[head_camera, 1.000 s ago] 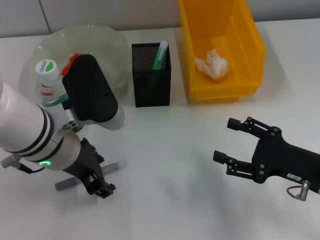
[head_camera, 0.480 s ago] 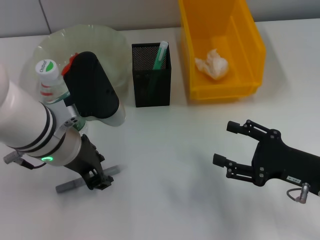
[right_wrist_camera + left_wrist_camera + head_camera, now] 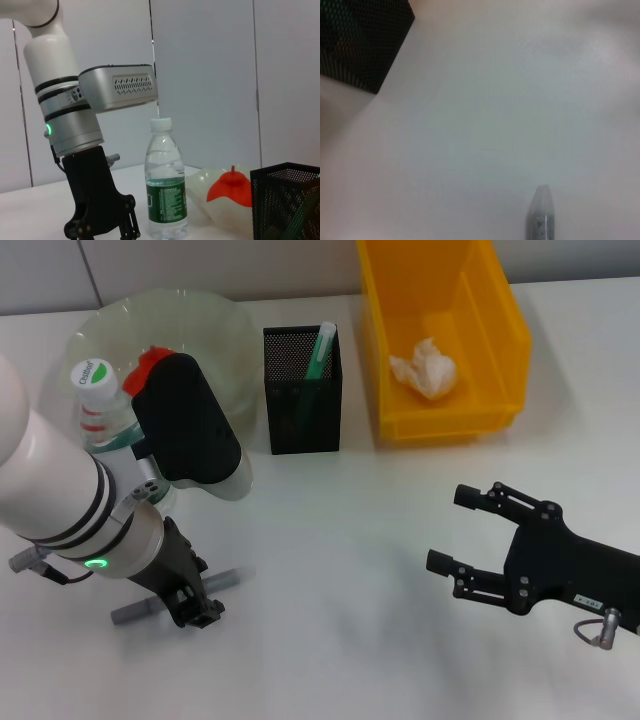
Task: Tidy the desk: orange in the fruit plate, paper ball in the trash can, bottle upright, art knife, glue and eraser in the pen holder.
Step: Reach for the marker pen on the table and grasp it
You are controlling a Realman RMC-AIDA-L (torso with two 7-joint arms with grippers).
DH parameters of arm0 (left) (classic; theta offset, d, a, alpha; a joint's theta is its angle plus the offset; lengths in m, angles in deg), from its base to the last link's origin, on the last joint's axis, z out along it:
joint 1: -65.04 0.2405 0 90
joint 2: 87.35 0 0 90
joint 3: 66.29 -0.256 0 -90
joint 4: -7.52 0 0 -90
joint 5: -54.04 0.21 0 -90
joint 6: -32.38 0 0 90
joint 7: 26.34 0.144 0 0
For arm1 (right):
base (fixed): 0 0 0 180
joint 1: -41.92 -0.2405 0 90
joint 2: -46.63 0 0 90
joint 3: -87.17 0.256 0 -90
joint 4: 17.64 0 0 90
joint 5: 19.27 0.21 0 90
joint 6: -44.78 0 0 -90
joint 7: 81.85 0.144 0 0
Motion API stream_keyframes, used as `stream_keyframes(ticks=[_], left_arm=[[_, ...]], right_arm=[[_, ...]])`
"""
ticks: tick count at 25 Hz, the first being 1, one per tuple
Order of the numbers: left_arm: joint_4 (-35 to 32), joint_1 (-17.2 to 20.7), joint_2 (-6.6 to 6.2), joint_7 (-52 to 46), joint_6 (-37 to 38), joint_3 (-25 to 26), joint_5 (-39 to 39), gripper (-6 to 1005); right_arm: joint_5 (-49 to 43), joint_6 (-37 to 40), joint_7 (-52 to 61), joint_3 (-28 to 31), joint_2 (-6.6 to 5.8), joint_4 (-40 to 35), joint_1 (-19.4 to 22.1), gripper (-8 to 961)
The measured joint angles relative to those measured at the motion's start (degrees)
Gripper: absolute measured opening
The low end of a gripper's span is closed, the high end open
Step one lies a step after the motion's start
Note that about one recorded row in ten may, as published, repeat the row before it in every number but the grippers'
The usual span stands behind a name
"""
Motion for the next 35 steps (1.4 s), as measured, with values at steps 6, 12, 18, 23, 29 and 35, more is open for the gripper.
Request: stream_keyframes(ticks=[6,12,18,23,29,35], left_arm=[[0.04,0.01,0.07,0.00,-0.14,-0.29,0.13,487],[0.25,0.01,0.09,0.31,-0.21,-0.70,0.17,458],[0.40,0.01,0.09,0.42,-0.23,-1.02,0.18,435],[0.54,0.01,0.09,0.51,-0.31,-1.06,0.18,434],[0.69,-0.65,0.09,0.53,-0.71,-1.24,0.31,394],[2.16,-1.30,0.09,1.15,-1.13,-1.51,0.36,308]], right_arm=[[0.00,0.00,0.00,0.00,0.00,0.33,0.05,834],[0.01,0.00,0.00,0.00,0.00,0.47,-0.01,834],[0.01,0.00,0.00,0.00,0.00,0.47,-0.04,833],[0.01,0.00,0.00,-0.11,0.00,0.47,-0.04,834],[0.01,0.00,0.08,-0.07,0.00,0.47,0.11,833],[0.02,0.00,0.07,-0.08,-0.03,1.57,-0.08,833]])
